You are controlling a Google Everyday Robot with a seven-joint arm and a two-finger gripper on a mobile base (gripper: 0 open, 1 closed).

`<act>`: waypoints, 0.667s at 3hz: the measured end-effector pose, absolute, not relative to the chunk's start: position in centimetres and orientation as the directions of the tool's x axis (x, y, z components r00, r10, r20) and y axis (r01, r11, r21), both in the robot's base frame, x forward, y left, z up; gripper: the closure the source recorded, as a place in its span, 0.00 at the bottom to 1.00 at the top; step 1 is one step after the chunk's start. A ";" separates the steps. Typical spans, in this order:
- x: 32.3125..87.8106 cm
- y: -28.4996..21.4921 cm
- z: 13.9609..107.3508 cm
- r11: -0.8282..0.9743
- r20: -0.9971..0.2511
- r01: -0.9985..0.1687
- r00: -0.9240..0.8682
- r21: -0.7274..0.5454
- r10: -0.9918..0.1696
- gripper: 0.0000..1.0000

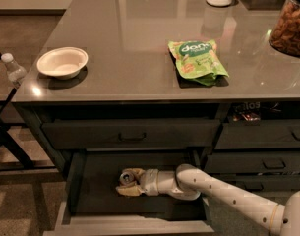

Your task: Pick coke can from middle drawer and place on counter

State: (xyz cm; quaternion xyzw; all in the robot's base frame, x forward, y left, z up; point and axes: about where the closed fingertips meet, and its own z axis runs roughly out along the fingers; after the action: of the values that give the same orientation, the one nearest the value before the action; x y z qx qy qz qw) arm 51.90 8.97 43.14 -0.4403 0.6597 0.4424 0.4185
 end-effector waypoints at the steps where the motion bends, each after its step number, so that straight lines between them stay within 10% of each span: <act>1: 51.9 9.0 43.1 0.221 -0.942 -0.951 -0.262 0.215 -0.211 0.87; 2: 51.9 9.0 43.1 0.221 -0.942 -0.951 -0.262 0.215 -0.211 1.00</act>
Offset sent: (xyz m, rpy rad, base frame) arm 0.0000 0.0000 0.0000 0.0000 0.0000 0.0000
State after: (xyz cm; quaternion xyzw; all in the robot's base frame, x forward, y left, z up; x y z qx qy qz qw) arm 51.89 8.97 43.14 -0.4404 0.6597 0.4424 0.4185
